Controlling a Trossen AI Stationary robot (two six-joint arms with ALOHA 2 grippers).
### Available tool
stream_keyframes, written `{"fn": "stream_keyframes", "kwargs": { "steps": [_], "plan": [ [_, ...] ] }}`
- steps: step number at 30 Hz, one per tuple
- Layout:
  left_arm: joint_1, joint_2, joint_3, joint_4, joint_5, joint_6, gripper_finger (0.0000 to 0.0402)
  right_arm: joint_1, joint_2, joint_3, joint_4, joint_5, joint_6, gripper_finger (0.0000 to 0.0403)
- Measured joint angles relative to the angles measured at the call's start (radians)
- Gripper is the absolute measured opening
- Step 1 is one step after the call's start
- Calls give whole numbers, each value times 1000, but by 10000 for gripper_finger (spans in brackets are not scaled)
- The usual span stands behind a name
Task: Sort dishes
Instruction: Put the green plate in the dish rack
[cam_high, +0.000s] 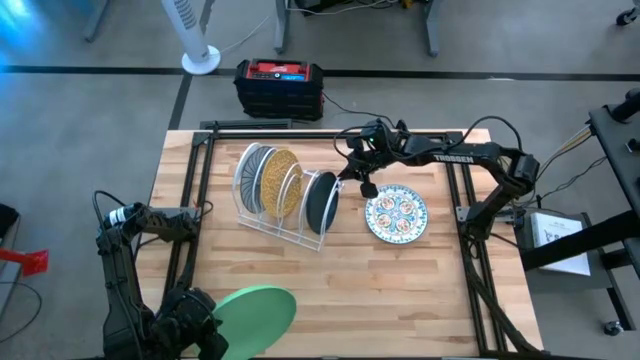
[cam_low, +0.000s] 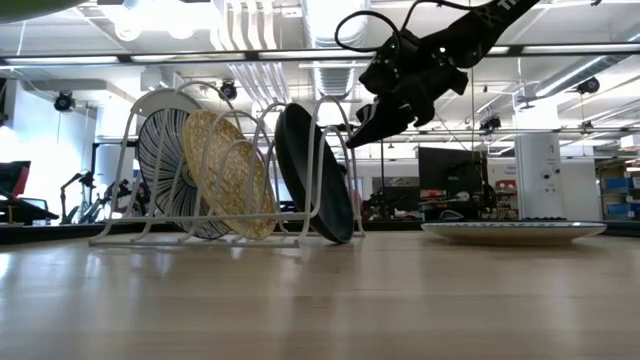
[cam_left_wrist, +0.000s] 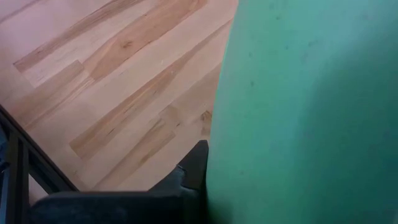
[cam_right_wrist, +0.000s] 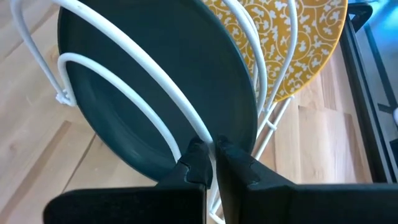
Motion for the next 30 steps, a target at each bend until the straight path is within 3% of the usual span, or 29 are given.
{"fn": "stream_keyframes", "kwargs": {
  "steps": [30],
  "plan": [
    [2,0,0,0,1,-26,43,-134,-4,-4,-153,26,-100,2]
  ]
}}
